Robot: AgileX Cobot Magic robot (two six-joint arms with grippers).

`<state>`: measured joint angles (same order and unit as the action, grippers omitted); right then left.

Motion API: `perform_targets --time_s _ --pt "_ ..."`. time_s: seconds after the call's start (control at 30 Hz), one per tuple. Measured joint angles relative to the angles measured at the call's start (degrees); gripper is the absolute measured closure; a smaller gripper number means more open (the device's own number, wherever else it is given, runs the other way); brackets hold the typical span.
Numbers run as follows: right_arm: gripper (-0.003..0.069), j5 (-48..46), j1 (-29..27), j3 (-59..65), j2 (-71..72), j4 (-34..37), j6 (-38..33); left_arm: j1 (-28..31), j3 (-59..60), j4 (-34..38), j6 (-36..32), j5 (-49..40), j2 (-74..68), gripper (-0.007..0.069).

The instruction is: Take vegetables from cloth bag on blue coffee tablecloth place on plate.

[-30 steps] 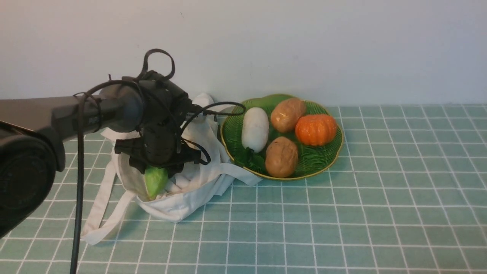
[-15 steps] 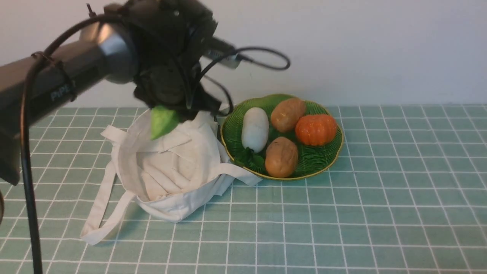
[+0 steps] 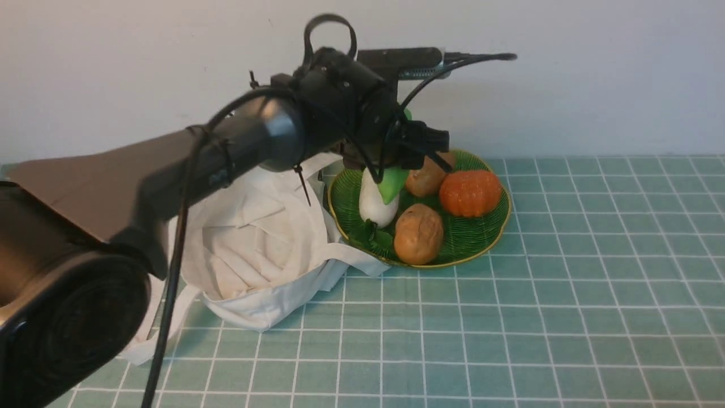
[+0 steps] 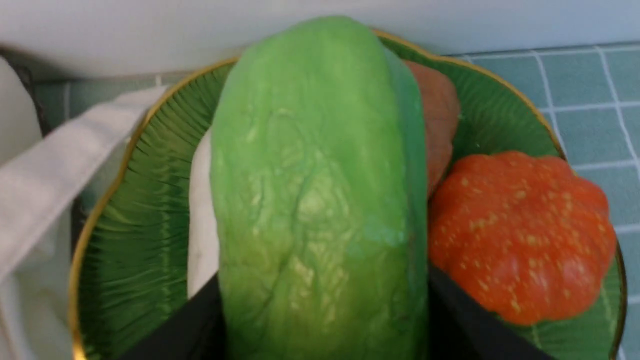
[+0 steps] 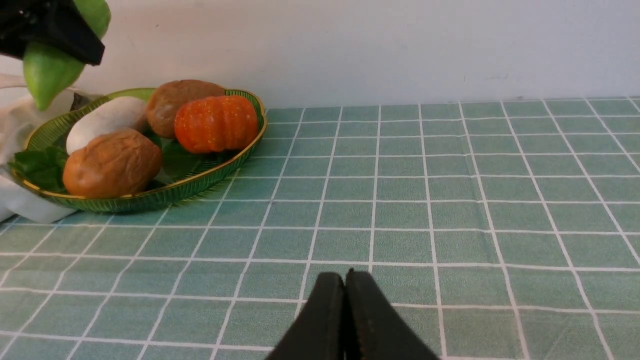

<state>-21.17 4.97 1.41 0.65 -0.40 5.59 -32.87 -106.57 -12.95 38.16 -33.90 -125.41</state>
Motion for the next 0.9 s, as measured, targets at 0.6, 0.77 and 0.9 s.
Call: perform_targets --time_s 0.6,0.77,0.9 --pt "0.0673 0.0 0.0 0.0 0.0 0.0 0.0 0.1 0.0 -1.0 -5.5 -7.1 3.4 0.0081" --pt "0.0673 0.0 0.0 0.0 0.0 0.0 0.0 0.1 0.0 -1.0 -19.2 -20.0 14.0 0.0323" --pt "0.0673 0.0 0.0 0.0 0.0 0.0 0.0 0.1 0.0 -1.7 -30.5 -34.1 24.5 0.0579"
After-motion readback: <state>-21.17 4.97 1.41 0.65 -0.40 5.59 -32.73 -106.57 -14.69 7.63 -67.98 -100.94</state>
